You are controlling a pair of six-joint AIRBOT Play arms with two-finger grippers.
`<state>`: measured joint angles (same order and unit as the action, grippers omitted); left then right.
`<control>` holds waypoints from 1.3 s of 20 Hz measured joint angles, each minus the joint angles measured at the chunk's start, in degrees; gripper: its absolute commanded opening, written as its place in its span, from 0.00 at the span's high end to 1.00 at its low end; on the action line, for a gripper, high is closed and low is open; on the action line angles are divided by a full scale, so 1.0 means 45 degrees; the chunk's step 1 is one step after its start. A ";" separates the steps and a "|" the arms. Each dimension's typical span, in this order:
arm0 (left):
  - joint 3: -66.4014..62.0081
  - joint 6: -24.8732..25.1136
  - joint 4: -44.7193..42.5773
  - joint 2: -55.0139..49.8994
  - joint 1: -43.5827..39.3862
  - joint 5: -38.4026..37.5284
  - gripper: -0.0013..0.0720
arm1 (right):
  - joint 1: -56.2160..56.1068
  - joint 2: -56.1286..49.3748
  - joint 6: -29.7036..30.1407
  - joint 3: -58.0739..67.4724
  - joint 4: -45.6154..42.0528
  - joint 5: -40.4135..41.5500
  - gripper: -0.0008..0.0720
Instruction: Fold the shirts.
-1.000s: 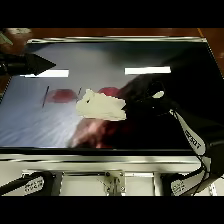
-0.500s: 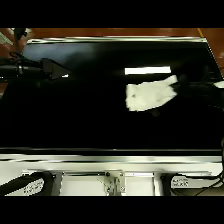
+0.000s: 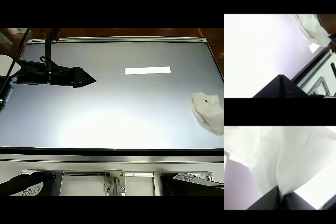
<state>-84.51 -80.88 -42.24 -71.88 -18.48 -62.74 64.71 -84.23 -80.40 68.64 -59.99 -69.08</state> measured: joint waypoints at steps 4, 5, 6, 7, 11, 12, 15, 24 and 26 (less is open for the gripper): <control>0.0000 -0.0228 -0.0131 0.0000 -0.0500 0.0559 0.93 | 0.1132 0.0544 -0.0364 -0.1525 -0.1467 -0.0646 0.90; 0.0000 -0.0238 -0.0170 0.0000 -0.0539 0.0617 0.93 | 0.1253 0.0680 -0.0447 -0.1749 -0.1904 -0.0724 0.90; 0.0000 -0.0253 -0.0194 0.0000 -0.0578 0.0680 0.93 | 0.1345 0.0821 -0.0559 -0.1919 -0.2351 -0.0763 0.90; 0.0000 -0.0277 -0.0214 0.0000 -0.0617 0.0719 0.93 | 0.1423 0.0913 -0.0631 -0.2040 -0.2725 -0.0729 0.90; 0.0000 -0.0277 -0.0296 0.0000 -0.0665 0.0826 0.93 | 0.1540 0.1083 -0.0763 -0.2268 -0.3696 -0.0384 0.85; 0.0000 -0.0277 -0.0311 0.0000 -0.0665 0.0826 0.93 | 0.1554 0.1103 -0.0787 -0.2293 -0.3920 -0.0311 0.53; 0.0000 -0.0277 -0.0442 -0.0005 -0.0680 0.0835 0.93 | 0.1579 0.1141 -0.0743 -0.2317 -0.4187 -0.0408 0.12; 0.0000 -0.1093 -0.3206 -0.0549 -0.0617 0.0699 0.94 | 0.0772 0.2715 -0.0151 0.1404 -0.2696 -0.1341 0.23; -0.0151 -0.1996 -0.5314 -0.1069 -0.0670 -0.0316 0.93 | -0.0607 0.3094 0.0204 0.2132 -0.1477 -0.0894 0.23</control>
<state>-85.19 -89.86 -66.15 -76.69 -21.50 -64.16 61.98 -70.30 -79.48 78.24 -66.63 -73.10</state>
